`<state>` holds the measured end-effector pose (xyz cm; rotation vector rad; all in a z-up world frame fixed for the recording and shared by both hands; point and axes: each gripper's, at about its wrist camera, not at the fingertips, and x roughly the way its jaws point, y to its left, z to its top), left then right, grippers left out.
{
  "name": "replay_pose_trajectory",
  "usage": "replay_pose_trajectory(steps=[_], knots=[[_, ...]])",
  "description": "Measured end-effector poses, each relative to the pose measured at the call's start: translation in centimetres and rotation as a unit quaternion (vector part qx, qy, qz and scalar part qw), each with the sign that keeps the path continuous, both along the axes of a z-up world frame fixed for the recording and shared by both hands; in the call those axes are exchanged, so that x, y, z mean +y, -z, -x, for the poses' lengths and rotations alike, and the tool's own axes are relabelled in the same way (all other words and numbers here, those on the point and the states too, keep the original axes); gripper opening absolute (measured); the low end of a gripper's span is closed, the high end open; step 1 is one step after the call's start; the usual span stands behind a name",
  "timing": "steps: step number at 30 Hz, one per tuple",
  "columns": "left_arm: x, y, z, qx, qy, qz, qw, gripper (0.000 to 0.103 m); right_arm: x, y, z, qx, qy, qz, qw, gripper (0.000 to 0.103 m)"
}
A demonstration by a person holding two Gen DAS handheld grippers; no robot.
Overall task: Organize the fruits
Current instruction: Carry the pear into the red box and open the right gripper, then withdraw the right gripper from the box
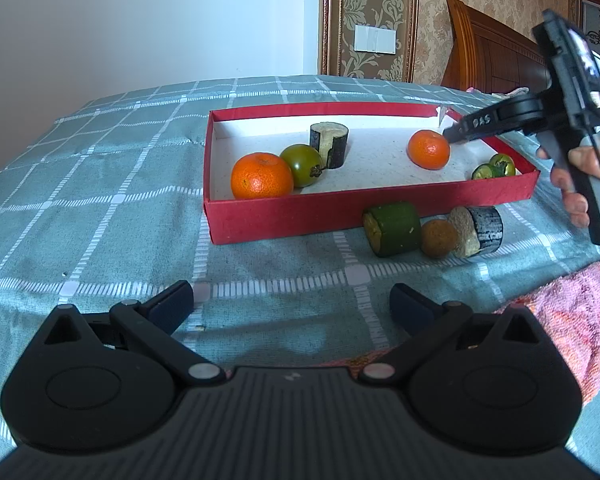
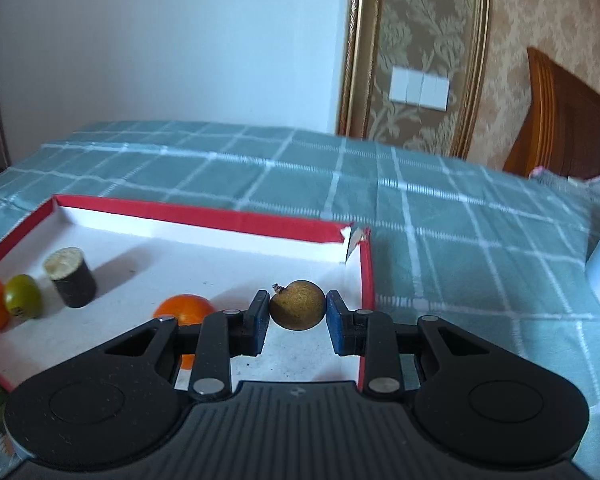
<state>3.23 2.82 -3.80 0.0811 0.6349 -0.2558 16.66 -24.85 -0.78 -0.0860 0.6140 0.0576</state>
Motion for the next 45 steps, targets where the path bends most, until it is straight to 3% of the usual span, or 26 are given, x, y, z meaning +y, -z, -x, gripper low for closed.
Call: replay_pose_trajectory(steps=[3, 16, 24, 31, 37, 38, 40, 45], knots=[[0.0, 0.0, 0.0, 0.0, 0.0, 0.0, 1.0, 0.103, 0.2, 0.9, -0.3, 0.02, 0.002, 0.011, 1.0, 0.03], [0.0, 0.0, 0.0, 0.0, 0.0, -0.001, 1.0, 0.103, -0.2, 1.1, 0.1, 0.016, 0.007, -0.002, 1.0, 0.031], [0.0, 0.0, 0.0, 0.0, 0.0, -0.001, 1.0, 0.103, 0.7, 1.3, 0.7, 0.004, -0.003, 0.01, 1.0, 0.054], [-0.1, 0.0, 0.0, 0.0, 0.0, -0.001, 1.0, 0.103, -0.1, 0.6, 1.9, -0.018, 0.008, -0.014, 1.0, 0.061], [-0.1, 0.0, 0.0, 0.0, 0.0, -0.001, 1.0, 0.103, -1.5, -0.5, 5.4, -0.037, 0.019, -0.067, 0.997, 0.063], [-0.1, 0.0, 0.0, 0.0, 0.0, -0.001, 1.0, 0.103, -1.7, -0.6, 6.3, -0.043, 0.023, -0.071, 0.996, 0.068], [-0.1, 0.0, 0.0, 0.0, 0.0, -0.001, 1.0, 0.103, -2.1, -0.8, 8.2, -0.061, 0.038, -0.072, 0.995, 0.078], [-0.1, 0.0, 0.0, 0.0, 0.0, -0.001, 1.0, 0.103, -2.9, -0.3, 11.8, -0.079, 0.046, -0.047, 0.995, 0.079]])
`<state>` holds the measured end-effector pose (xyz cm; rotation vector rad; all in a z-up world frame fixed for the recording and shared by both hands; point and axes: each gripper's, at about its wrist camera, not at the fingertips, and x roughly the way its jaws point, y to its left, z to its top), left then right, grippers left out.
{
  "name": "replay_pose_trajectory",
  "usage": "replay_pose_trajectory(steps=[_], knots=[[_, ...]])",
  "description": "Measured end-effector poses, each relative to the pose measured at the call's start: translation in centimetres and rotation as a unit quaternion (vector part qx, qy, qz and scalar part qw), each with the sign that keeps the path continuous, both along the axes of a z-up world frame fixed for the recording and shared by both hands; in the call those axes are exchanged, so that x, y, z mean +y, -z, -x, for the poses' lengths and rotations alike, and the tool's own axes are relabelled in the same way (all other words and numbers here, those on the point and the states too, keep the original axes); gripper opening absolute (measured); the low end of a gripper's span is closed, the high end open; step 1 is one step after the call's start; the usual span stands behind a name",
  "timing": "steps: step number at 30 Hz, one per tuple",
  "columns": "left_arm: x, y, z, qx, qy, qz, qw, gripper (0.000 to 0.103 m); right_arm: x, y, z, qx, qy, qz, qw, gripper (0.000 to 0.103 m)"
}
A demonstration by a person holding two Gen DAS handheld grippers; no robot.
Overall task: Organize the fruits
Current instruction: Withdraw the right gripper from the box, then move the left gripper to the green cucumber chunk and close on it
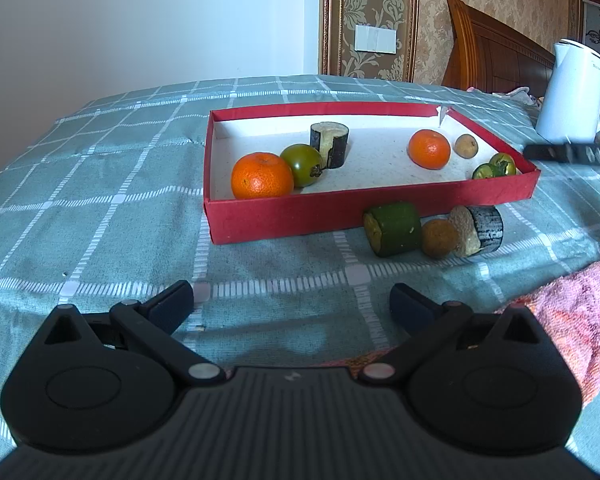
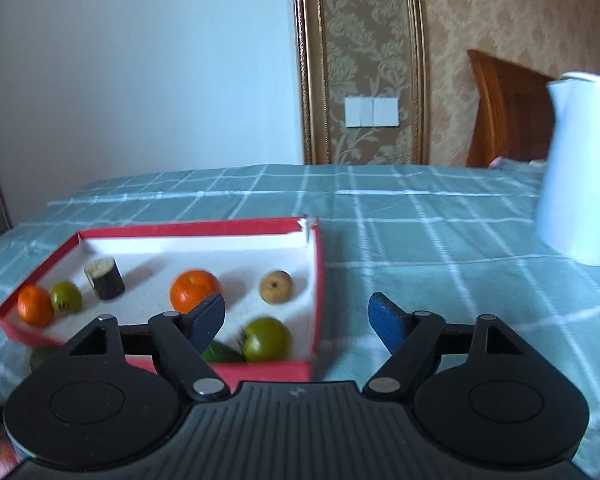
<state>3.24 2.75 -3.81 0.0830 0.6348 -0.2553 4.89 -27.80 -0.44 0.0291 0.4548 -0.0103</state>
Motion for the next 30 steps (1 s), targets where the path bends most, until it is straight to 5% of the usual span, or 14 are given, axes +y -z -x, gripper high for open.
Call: replay_pose_trajectory(steps=[10, 12, 20, 30], knots=[[0.0, 0.0, 0.0, 0.0, 0.0, -0.001, 1.0, 0.103, 0.7, 2.5, 1.1, 0.063, -0.008, 0.05, 0.997, 0.079], [0.0, 0.0, 0.0, 0.0, 0.0, 0.0, 1.0, 0.103, 1.1, 2.7, 1.2, 0.063, -0.016, 0.055, 0.996, 0.086], [-0.3, -0.2, 0.2, -0.003, -0.044, -0.008, 0.999, 0.103, -0.1, 2.9, 1.0, 0.081, -0.02, 0.019, 0.996, 0.094], [-2.2, -2.5, -0.3, 0.003, -0.035, 0.076, 0.9965, 0.103, -0.6, 3.0, 0.9, 0.088, -0.017, 0.002, 0.996, 0.094]])
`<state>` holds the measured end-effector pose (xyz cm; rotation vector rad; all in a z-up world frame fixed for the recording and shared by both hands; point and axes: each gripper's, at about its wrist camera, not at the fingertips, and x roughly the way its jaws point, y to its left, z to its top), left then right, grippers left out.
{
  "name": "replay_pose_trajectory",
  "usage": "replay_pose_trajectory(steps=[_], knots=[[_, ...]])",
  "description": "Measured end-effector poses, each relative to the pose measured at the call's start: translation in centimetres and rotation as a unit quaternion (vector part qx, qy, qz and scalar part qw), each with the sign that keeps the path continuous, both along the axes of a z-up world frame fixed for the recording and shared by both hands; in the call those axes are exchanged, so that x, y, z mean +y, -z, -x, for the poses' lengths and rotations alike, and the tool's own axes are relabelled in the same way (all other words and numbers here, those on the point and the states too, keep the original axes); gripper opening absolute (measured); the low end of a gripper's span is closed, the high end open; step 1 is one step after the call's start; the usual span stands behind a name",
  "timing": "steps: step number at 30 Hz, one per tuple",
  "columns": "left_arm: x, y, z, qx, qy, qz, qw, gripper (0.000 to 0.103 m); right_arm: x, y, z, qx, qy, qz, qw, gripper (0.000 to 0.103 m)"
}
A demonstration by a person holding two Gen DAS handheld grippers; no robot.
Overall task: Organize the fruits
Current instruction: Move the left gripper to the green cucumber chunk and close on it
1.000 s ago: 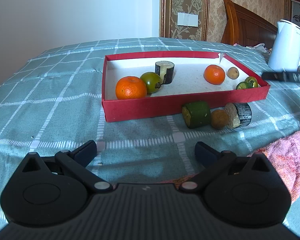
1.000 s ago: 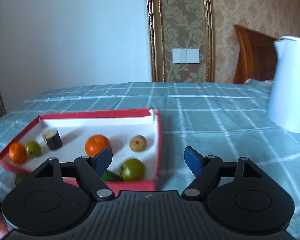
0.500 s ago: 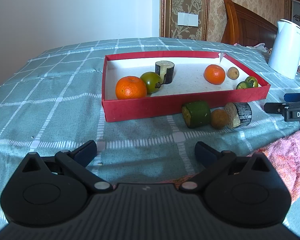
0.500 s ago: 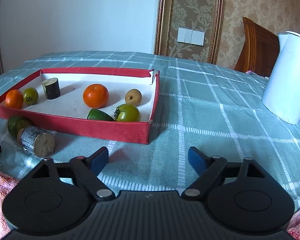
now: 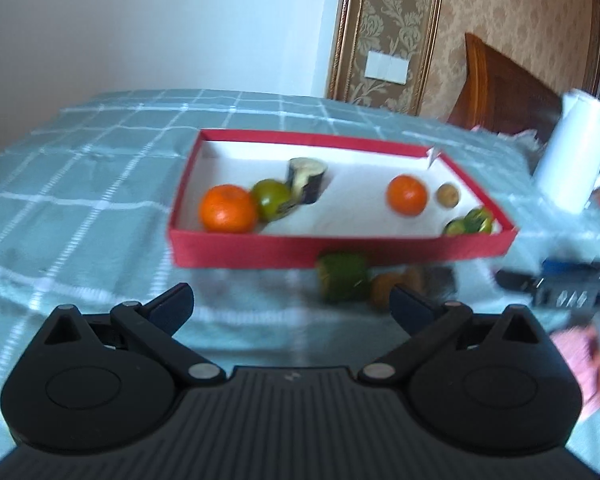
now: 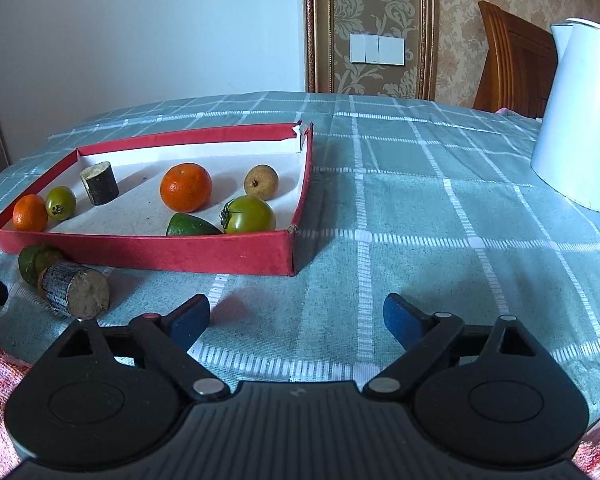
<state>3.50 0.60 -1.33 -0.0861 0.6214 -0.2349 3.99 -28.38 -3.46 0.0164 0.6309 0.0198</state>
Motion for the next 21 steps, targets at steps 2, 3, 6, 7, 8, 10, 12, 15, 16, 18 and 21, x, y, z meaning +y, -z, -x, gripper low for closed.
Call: replay_pose_trajectory(steps=[2, 3, 6, 7, 8, 10, 12, 15, 16, 18, 21], knots=[[-0.4, -0.2, -0.7, 0.013, -0.006, 0.017, 0.9997, 0.103, 0.0, 0.0, 0.0, 0.0, 0.001, -0.001, 1.0, 0.095], [-0.6, -0.2, -1.0, 0.019, -0.011, 0.022, 0.9995, 0.103, 0.0, 0.0, 0.0, 0.0, 0.001, 0.0, 1.0, 0.095], [-0.7, -0.1, -2.1, 0.04, -0.027, 0.039, 0.9981, 0.101, 0.0, 0.0, 0.0, 0.0, 0.002, 0.0, 1.0, 0.095], [-0.7, 0.0, -2.4, 0.048, -0.032, 0.045, 0.9973, 0.099, 0.0, 0.0, 0.0, 0.0, 0.002, -0.001, 1.0, 0.095], [-0.7, 0.2, -2.7, 0.055, -0.037, 0.052, 0.9965, 0.097, 0.0, 0.0, 0.0, 0.0, 0.002, 0.0, 1.0, 0.095], [-0.5, 0.4, -3.0, 0.062, -0.044, 0.065, 0.995, 0.094, -0.1, 0.0, 0.0, 0.0, 0.001, 0.0, 1.0, 0.095], [-0.5, 0.4, -3.2, 0.059, -0.051, 0.067, 0.9947, 0.092, 0.0, 0.0, 0.0, 0.0, 0.001, 0.0, 1.0, 0.095], [-0.8, 0.4, -3.4, 0.058, -0.06, 0.063, 0.9945, 0.09, 0.0, 0.0, 0.0, 0.001, 0.001, 0.0, 1.0, 0.095], [-0.8, 0.4, -3.5, 0.058, -0.062, 0.065, 0.9942, 0.09, 0.0, 0.0, 0.0, 0.001, 0.001, 0.0, 1.0, 0.095], [-1.0, 0.3, -4.0, 0.059, -0.064, 0.066, 0.994, 0.088, 0.0, 0.0, 0.0, 0.001, 0.002, 0.0, 1.0, 0.096], [-1.6, 0.3, -4.3, 0.061, -0.067, 0.053, 0.9945, 0.086, 0.0, 0.0, 0.0, 0.001, 0.002, 0.0, 1.0, 0.096]])
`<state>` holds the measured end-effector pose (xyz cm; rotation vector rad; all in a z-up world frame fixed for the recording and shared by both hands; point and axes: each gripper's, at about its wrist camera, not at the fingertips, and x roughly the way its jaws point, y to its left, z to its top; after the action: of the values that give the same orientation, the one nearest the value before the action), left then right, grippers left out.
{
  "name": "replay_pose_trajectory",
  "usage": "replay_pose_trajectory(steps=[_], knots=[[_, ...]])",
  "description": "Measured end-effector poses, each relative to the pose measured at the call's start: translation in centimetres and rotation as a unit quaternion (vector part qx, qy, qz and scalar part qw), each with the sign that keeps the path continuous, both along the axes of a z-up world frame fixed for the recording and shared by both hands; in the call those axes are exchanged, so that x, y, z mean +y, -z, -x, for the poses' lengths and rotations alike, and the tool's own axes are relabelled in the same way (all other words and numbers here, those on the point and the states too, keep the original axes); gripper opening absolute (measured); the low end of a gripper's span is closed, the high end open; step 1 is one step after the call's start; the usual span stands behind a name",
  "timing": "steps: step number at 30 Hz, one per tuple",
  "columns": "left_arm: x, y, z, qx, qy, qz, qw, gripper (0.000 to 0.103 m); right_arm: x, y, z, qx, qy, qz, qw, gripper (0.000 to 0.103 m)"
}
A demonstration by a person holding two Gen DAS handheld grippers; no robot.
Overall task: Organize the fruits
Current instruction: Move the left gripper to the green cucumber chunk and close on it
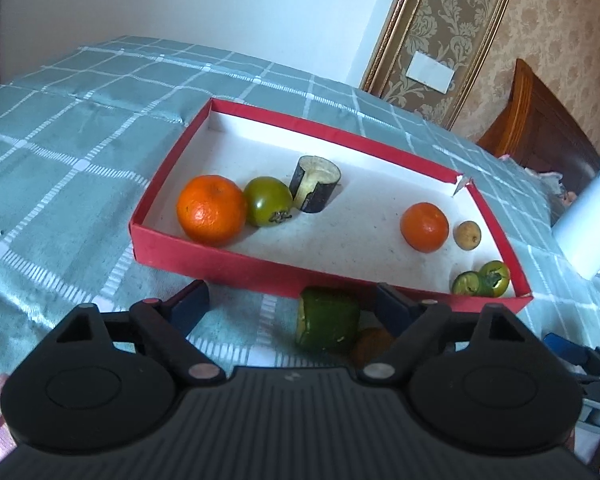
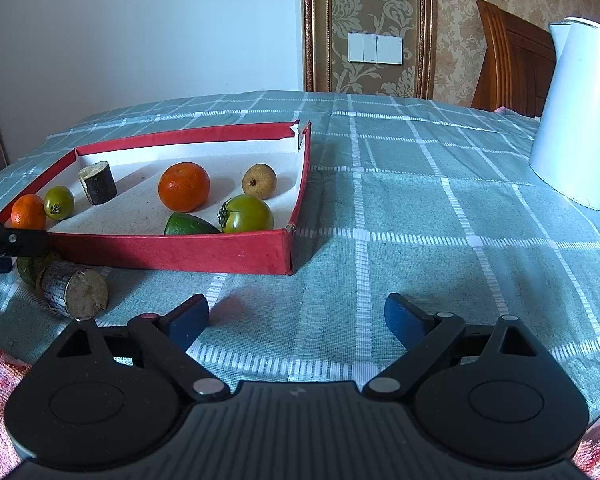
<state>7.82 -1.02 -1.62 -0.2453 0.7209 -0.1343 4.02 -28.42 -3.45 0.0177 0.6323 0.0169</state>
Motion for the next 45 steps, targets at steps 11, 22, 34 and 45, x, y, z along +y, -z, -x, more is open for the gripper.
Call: replay_pose_trajectory(steps=[11, 22, 34, 45], knots=[[-0.6, -0.2, 0.6, 0.005, 0.036, 0.019, 0.9992, 0.029, 0.1, 0.0, 0.0, 0.0, 0.0, 0.001, 1.0, 0.096], [0.3, 0.1, 0.9, -0.005, 0.05, 0.035, 0.9981, 0.027, 0.0, 0.1, 0.0, 0.001, 0.003, 0.0, 1.0, 0.097], [0.3, -0.6, 3.1, -0.054, 0.064, -0.027, 0.9961, 0.026, 0.0, 0.0, 0.0, 0.001, 0.003, 0.0, 1.0, 0.097], [0.4, -2.9, 4.6, -0.124, 0.071, -0.063, 0.9877, 0.026, 0.0, 0.0, -0.1, 0.002, 0.003, 0.001, 1.0, 0.097]])
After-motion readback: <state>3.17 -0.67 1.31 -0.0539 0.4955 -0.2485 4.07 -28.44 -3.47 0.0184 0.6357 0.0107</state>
